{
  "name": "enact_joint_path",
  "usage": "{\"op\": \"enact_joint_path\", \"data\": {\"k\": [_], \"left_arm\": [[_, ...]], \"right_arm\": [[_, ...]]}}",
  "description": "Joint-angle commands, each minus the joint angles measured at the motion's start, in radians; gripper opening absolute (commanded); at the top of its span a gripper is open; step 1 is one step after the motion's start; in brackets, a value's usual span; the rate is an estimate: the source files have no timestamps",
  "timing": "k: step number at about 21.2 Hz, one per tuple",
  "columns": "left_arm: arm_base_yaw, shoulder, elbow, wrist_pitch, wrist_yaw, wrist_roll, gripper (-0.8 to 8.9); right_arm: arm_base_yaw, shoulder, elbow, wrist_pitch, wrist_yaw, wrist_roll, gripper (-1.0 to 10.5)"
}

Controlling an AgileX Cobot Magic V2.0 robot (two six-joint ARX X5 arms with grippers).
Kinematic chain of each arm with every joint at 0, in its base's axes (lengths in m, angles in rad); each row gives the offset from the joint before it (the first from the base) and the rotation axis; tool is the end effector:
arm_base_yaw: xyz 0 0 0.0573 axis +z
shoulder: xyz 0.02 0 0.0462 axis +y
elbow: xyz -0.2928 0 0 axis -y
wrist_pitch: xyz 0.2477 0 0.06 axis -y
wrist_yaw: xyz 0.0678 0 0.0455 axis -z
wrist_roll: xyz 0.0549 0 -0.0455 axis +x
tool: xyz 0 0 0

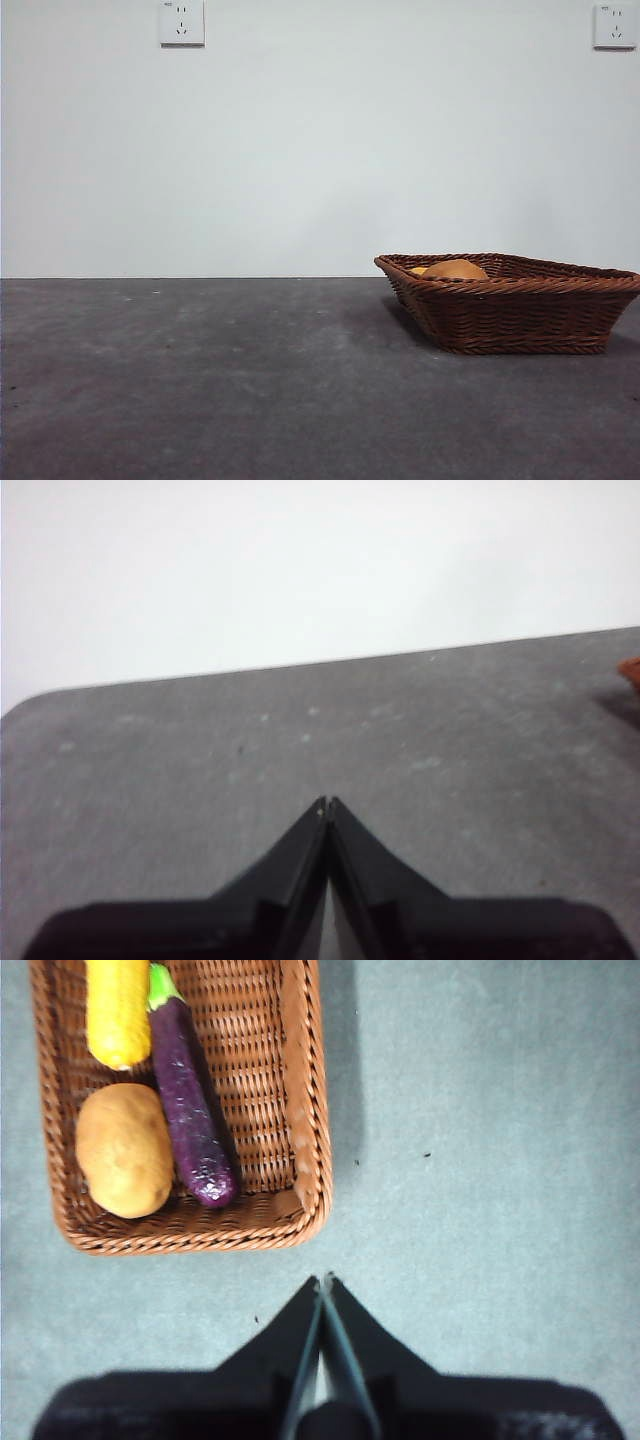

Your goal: Help me put the vegetables on the table into the basket

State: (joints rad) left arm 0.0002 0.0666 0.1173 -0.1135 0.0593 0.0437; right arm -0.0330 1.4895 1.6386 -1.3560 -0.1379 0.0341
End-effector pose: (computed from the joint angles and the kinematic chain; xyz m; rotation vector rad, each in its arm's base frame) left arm 0.0946 -0.0032 0.1878 0.0418 0.0615 -0.0604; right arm 0.2758 -0.0016 0.3773 0.1329 1.2048 0.0713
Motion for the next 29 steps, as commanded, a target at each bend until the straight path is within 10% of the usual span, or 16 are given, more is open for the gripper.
{"op": "enact_joint_path", "data": {"k": [1, 16, 29], "left_arm": [[0.012, -0.011, -0.041, 0.003, -0.005, -0.063, -0.03], [0.014, -0.043, -0.110, -0.060, -0.081, -0.170, -0.03], [0.014, -0.063, -0.109, -0.052, -0.033, -0.058, -0.03]], "right_arm": [[0.000, 0.013, -0.005, -0.004, 0.001, 0.007, -0.1], [0.000, 0.013, -0.005, 0.665, 0.001, 0.007, -0.1], [0.000, 0.013, -0.005, 0.678, 0.001, 0.007, -0.1]]}}
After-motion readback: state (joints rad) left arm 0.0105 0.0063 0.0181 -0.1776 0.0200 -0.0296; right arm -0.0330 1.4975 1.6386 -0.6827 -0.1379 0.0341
